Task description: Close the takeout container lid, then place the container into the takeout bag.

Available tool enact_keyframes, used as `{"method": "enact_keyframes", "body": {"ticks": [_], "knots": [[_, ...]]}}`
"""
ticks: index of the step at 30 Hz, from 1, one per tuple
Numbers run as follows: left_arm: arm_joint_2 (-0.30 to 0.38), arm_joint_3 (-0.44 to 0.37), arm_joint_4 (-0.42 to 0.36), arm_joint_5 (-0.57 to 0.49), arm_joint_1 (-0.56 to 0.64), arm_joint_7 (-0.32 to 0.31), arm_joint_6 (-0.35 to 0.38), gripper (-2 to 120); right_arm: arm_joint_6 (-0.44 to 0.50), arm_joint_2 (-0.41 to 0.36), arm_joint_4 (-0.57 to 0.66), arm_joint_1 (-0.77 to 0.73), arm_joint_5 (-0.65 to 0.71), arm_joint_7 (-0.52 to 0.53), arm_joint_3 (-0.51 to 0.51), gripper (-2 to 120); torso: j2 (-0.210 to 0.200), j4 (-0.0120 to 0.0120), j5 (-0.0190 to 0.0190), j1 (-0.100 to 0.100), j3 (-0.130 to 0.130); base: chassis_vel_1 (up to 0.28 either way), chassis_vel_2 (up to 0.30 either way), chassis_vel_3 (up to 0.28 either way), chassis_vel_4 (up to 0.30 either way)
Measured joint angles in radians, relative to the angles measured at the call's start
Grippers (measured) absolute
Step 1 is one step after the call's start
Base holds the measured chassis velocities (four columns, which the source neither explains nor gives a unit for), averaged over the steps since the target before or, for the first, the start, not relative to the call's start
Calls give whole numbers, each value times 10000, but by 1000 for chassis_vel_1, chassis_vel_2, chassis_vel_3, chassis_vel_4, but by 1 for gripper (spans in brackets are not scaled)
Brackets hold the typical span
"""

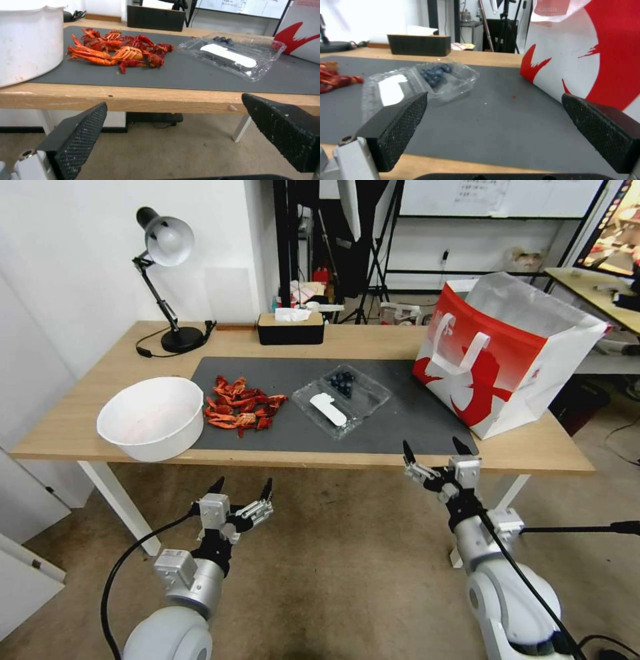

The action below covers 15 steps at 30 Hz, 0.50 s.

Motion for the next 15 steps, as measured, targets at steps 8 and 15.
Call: {"method": "enact_keyframes", "body": {"ticks": [8,15], "knots": [[-66,-13,110,-1,16,-10,-2,100,-731,-739,-832,1313,32,883,-542,100,0,0,1,0,-1,0,0,0,0],[-95,-64,209,-1,9,-18,-11,100,-2002,-1104,-1597,2660,251,1757,-1263,100,-1,-1,0,1,0,0,0,0,0]]}}
